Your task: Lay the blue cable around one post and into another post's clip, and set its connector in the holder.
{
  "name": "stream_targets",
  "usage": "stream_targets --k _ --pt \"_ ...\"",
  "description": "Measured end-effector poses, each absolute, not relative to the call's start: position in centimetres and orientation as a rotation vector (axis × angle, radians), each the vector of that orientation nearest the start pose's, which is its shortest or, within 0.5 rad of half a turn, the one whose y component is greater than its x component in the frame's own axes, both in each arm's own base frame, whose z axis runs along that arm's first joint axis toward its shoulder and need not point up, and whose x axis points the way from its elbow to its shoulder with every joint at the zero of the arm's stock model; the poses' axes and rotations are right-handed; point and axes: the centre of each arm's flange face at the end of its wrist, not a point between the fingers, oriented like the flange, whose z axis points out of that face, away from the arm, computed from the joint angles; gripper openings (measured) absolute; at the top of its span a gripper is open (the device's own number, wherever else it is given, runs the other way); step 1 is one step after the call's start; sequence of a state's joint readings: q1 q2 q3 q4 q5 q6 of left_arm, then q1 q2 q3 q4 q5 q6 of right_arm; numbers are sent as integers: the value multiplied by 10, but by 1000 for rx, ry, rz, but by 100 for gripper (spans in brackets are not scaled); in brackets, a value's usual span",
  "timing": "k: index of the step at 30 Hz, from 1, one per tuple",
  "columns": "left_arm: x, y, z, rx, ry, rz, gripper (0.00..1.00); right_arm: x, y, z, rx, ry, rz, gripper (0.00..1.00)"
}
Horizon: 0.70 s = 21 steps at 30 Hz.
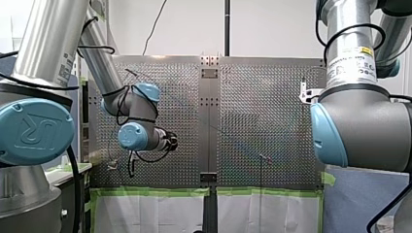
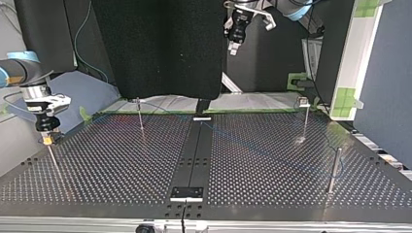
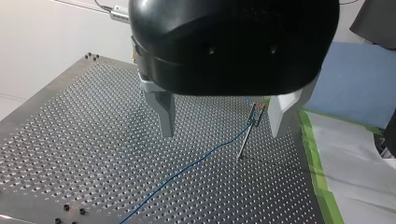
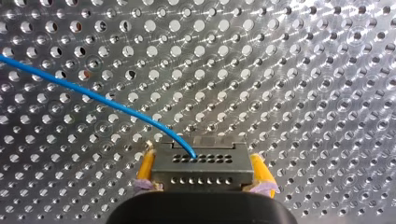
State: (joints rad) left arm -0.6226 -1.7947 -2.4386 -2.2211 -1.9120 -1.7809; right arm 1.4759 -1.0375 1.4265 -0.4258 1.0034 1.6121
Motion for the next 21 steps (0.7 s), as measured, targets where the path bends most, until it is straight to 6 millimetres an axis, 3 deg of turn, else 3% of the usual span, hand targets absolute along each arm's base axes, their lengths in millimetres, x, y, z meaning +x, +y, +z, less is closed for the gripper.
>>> stream_targets --k 21 --pt "227 -286 115 108 1737 -316 100 124 -683 281 1508 -949 1593 0"
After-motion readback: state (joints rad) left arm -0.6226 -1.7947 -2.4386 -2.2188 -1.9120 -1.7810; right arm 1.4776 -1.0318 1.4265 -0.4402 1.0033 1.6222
